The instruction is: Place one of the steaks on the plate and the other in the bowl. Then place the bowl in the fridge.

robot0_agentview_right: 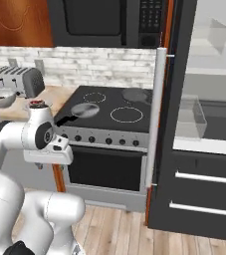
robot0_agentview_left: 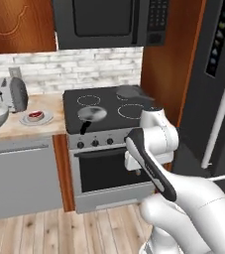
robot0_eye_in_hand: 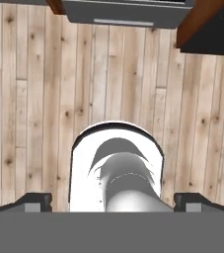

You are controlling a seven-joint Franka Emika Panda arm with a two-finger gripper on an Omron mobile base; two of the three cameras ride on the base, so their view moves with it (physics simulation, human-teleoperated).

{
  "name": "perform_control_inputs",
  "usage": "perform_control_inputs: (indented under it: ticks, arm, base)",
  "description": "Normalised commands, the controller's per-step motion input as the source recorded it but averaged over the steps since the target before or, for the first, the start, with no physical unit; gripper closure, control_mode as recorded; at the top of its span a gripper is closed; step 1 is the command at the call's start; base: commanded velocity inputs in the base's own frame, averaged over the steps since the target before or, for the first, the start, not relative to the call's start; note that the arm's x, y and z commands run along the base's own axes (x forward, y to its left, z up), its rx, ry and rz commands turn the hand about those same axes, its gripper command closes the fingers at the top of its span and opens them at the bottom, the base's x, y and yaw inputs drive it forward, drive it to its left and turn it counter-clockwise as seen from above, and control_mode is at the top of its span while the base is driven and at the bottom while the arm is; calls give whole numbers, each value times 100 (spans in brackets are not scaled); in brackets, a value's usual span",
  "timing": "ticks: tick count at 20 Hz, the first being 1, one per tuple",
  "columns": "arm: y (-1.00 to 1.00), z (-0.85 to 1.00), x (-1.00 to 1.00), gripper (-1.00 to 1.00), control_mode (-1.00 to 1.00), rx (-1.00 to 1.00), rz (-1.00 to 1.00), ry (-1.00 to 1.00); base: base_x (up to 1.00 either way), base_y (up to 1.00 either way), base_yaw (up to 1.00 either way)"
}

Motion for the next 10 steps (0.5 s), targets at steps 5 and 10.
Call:
perform_control_inputs:
  ticks: [5, 10]
  arm:
    - [0, 0, 0, -100, 100, 0, 0, 0]
    - [0, 0, 0, -100, 100, 0, 0, 0]
  base:
    - [-1, 100, 0]
    - [3, 100, 0]
